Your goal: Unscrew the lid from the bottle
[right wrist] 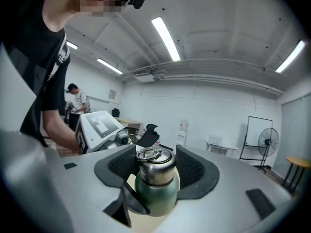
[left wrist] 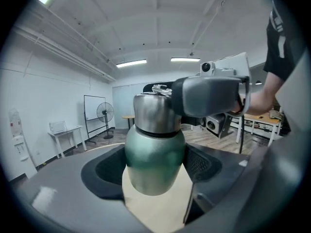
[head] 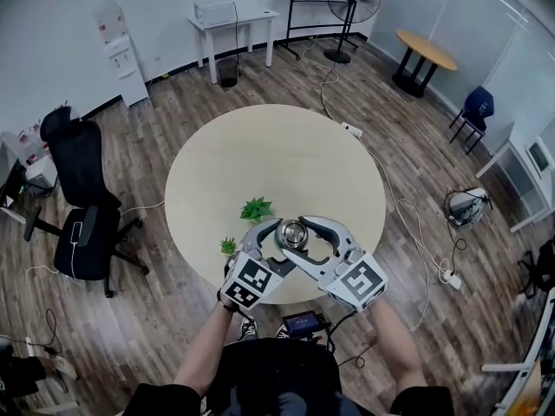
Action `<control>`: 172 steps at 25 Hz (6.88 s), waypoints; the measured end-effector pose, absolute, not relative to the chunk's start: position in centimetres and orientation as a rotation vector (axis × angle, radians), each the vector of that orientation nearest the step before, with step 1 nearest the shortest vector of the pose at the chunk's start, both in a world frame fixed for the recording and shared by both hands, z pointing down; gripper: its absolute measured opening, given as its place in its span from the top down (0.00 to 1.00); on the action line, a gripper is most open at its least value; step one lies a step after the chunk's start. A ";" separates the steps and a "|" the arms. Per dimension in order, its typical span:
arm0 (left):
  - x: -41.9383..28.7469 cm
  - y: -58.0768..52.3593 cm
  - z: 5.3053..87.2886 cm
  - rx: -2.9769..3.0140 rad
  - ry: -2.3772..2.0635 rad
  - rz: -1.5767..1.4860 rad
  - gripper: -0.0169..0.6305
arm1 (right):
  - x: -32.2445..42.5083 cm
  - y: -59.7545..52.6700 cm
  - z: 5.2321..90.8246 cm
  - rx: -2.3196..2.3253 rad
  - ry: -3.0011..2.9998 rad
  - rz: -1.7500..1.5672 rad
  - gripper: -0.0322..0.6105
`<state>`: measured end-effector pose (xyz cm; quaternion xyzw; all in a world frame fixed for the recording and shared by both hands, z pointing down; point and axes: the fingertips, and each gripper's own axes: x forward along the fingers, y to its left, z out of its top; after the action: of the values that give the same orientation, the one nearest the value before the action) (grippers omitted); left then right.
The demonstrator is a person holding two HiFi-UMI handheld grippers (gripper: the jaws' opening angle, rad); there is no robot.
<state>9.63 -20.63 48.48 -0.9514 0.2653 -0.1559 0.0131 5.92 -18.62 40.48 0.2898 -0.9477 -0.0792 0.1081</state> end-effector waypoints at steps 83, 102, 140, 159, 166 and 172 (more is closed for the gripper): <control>9.0 -19.3 51.1 -2.984 0.501 -0.433 0.42 | 5.1 -18.7 44.2 0.514 -2.729 -0.077 0.54; 9.0 -23.7 51.9 -2.839 1.129 -0.450 0.42 | 8.3 -23.4 43.7 1.593 -2.588 0.258 0.40; 6.2 -20.8 51.8 -3.104 0.615 -0.303 0.42 | 10.3 -22.5 40.3 1.091 -2.932 0.155 0.52; 0.3 -25.9 49.2 -2.960 1.353 -0.178 0.42 | 15.9 -23.1 46.8 1.764 -2.600 0.156 0.52; 0.3 -25.8 48.9 -2.942 1.347 -0.192 0.42 | 15.2 -23.1 47.0 1.752 -2.588 0.142 0.52; 0.3 -25.8 48.9 -2.941 1.349 -0.193 0.42 | 15.3 -23.1 46.8 1.751 -2.582 0.144 0.52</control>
<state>0.28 -25.84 48.85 -0.9062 0.4157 -0.0595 -0.0499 15.29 -23.13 46.83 0.5606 -0.8268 0.0461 0.0091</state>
